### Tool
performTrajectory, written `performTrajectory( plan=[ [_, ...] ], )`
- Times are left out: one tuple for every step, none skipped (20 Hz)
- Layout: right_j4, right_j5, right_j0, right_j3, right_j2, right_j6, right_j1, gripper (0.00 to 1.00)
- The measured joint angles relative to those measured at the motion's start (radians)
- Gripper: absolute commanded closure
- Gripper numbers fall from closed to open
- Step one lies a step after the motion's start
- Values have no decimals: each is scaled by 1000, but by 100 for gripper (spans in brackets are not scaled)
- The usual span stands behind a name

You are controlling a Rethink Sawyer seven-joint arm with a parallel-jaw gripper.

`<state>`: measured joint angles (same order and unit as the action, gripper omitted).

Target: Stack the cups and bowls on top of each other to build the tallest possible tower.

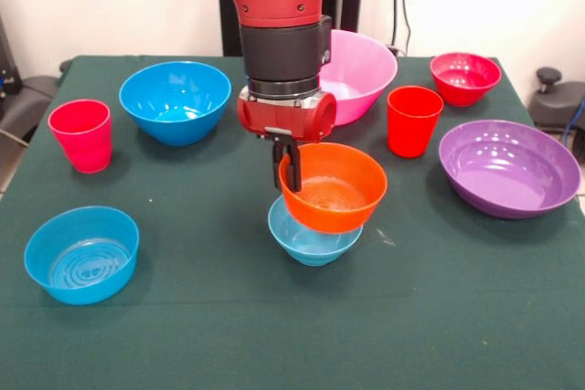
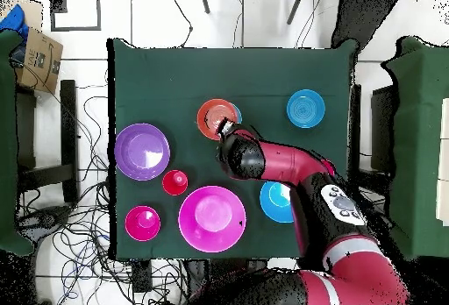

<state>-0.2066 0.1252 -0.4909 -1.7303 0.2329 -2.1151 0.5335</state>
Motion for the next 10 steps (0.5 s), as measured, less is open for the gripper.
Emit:
performTrajectory(
  plan=[
    [1, 0, 0, -1, 2, 0, 0, 100],
    [2, 0, 0, -2, 3, 0, 0, 100],
    [2, 0, 0, -3, 5, 0, 0, 100],
    [2, 0, 0, -6, 10, 0, 0, 100],
    [2, 0, 0, -7, 12, 0, 0, 100],
    [2, 0, 0, -8, 13, 0, 0, 100],
    [2, 0, 0, -9, 15, 0, 0, 100],
    [2, 0, 1, -9, 17, 0, -1, 100],
    [2, 0, 2, -9, 16, 0, -1, 100],
    [2, 0, 2, -10, 16, 0, -1, 100]
  ],
)
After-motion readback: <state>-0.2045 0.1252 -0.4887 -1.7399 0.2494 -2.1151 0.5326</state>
